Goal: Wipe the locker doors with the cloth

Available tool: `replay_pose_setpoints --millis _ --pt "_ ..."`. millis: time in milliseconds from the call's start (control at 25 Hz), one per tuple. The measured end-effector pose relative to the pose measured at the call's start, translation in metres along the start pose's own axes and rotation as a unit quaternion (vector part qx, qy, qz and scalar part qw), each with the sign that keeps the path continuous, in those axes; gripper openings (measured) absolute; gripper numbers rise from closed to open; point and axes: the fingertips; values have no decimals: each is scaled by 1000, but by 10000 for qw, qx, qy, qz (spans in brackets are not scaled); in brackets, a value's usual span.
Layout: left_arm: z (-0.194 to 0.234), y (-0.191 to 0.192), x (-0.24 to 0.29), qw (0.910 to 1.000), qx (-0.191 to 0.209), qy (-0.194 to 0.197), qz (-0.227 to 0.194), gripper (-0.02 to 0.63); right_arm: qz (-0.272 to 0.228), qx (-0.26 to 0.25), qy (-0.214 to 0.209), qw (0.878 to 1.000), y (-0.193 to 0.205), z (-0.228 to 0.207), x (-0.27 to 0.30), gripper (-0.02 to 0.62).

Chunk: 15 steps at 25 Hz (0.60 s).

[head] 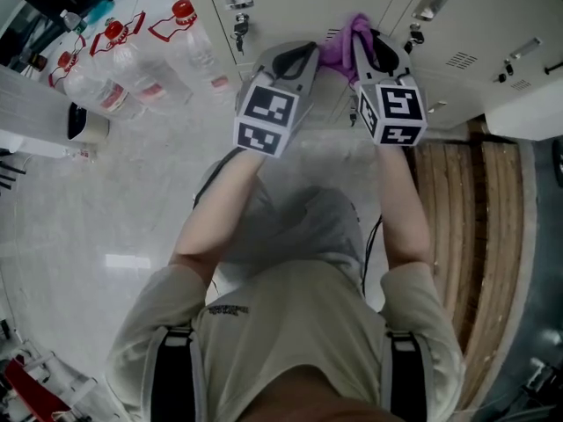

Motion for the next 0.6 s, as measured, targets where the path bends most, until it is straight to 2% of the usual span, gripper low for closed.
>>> replay_pose_setpoints --millis 600 --pt "7 -7 -14 9999 95 -142 -1 2 -15 122 16 9999 -6 -3 -10 57"
Point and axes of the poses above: the fingertips, and each gripper's own axes: x forward along the fingers, z to its left, y out of its underside, and after that the axes turned 4 degrees about -z, right-handed
